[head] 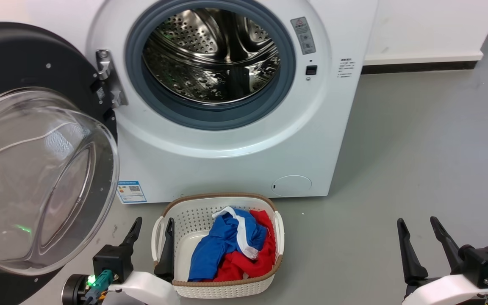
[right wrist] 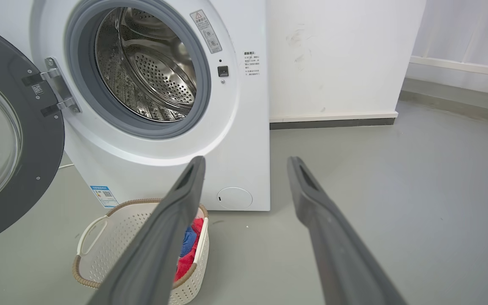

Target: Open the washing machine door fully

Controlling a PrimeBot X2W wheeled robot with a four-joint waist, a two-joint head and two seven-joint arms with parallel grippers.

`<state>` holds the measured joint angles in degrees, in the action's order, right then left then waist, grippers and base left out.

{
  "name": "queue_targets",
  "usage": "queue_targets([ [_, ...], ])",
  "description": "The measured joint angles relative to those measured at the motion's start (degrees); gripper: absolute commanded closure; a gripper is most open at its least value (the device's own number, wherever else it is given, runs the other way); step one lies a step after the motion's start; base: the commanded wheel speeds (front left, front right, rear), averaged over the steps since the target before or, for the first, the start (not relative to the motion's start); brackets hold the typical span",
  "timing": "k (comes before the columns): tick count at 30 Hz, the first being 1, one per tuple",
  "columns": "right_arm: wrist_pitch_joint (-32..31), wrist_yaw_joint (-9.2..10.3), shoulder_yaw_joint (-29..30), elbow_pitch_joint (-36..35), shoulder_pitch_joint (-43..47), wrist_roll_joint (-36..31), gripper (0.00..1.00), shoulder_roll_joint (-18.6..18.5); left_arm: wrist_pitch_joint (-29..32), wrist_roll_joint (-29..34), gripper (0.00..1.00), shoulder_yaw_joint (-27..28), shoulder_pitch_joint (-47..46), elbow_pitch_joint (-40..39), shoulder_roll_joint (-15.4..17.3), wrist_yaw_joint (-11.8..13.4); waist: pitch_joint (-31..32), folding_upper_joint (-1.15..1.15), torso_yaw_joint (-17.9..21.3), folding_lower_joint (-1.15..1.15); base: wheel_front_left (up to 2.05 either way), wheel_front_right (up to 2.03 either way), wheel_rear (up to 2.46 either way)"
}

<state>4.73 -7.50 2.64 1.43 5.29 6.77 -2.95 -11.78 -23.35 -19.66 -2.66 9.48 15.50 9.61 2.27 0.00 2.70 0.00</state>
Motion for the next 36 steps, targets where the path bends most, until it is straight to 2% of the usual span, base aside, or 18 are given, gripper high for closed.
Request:
queue_targets([
  [10,-0.04,0.0,-0.35,-0.29,-0.16,-0.43,0.0,0.0,-0.88,-0.36,0.0,0.55,-0.05,1.63,-0.49,0.99,-0.28,0.0,-0.13,0.0,0.0,0.0,0.0],
  [31,-0.04,0.0,-0.76,-0.13,-0.35,-0.71,0.0,0.0,-1.77,-0.68,0.0,0.81,-0.04,1.87,-0.08,1.47,-0.5,0.0,-0.68,0.0,0.0,0.0,0.0],
  [32,-0.02,0.0,-0.77,0.04,-0.3,-0.71,1.0,-0.01,-1.75,-0.67,1.0,0.79,0.02,2.01,-0.12,1.47,-0.54,0.0,-0.69,0.0,0.0,0.0,0.0],
  [36,-0.07,0.0,-0.8,2.22,0.92,-0.68,1.0,0.0,-1.47,-0.7,1.0,0.29,1.54,3.81,-0.79,1.46,-0.55,0.0,-0.69,0.0,0.0,0.0,0.0],
])
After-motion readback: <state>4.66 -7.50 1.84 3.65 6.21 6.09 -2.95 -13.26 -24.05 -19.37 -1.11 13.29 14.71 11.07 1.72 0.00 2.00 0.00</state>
